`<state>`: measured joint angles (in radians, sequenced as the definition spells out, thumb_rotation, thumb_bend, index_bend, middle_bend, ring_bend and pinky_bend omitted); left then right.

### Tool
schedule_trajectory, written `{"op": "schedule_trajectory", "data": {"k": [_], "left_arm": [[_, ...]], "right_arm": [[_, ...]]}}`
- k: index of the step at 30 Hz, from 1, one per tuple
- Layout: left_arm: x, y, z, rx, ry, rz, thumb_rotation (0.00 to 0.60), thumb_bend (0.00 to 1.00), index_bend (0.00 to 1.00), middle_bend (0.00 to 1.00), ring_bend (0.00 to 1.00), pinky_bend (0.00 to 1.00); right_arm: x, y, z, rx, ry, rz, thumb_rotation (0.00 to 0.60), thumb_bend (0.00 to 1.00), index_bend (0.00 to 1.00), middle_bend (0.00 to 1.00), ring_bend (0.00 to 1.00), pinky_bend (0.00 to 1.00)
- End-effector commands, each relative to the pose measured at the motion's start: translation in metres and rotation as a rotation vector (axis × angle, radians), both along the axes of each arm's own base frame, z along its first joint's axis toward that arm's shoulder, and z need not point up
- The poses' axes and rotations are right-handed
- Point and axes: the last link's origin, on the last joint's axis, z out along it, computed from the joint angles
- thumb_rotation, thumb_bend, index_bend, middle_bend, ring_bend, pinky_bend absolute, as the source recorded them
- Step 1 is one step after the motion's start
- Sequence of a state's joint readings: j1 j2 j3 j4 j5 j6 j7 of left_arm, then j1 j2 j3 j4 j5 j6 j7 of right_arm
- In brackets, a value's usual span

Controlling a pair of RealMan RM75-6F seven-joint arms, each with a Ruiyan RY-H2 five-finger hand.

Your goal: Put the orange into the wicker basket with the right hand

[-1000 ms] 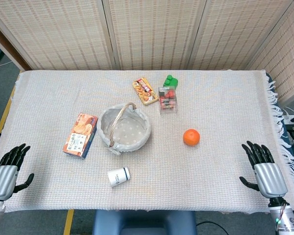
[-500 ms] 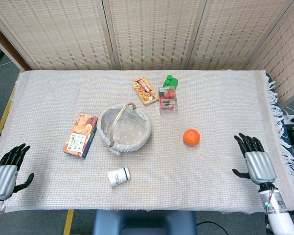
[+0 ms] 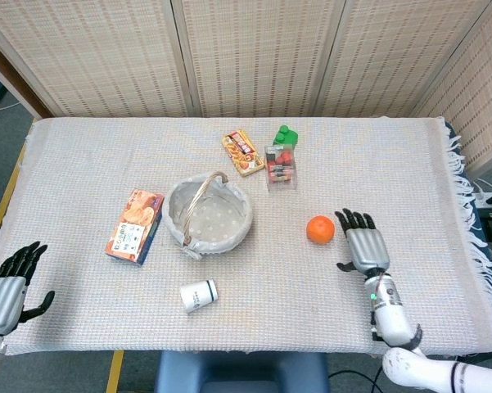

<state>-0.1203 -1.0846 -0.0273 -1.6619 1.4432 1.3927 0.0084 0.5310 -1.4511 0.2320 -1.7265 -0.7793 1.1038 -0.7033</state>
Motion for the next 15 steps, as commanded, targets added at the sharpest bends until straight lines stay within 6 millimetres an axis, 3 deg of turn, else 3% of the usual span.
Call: {"op": "schedule_trajectory", "data": {"k": [1, 11, 15], "left_arm": [[0.0, 0.0, 0.001, 0.0, -0.004, 0.004, 0.6, 0.35, 0.0, 0.0, 0.0, 0.11], [-0.002, 0.001, 0.002, -0.001, -0.017, 0.016, 0.6, 0.35, 0.0, 0.0, 0.0, 0.11], [-0.003, 0.001, 0.003, -0.003, -0.026, 0.021, 0.6, 0.35, 0.0, 0.0, 0.0, 0.11]], "right_arm": [[0.014, -0.014, -0.02, 0.012, 0.02, 0.003, 0.6, 0.03, 0.0, 0.0, 0.0, 0.02], [0.033, -0.033, -0.048, 0.001, 0.041, -0.011, 0.6, 0.03, 0.0, 0.0, 0.0, 0.1], [0.029, -0.036, -0.054, -0.014, 0.064, -0.014, 0.6, 0.11, 0.0, 0.0, 0.0, 0.18]]}}
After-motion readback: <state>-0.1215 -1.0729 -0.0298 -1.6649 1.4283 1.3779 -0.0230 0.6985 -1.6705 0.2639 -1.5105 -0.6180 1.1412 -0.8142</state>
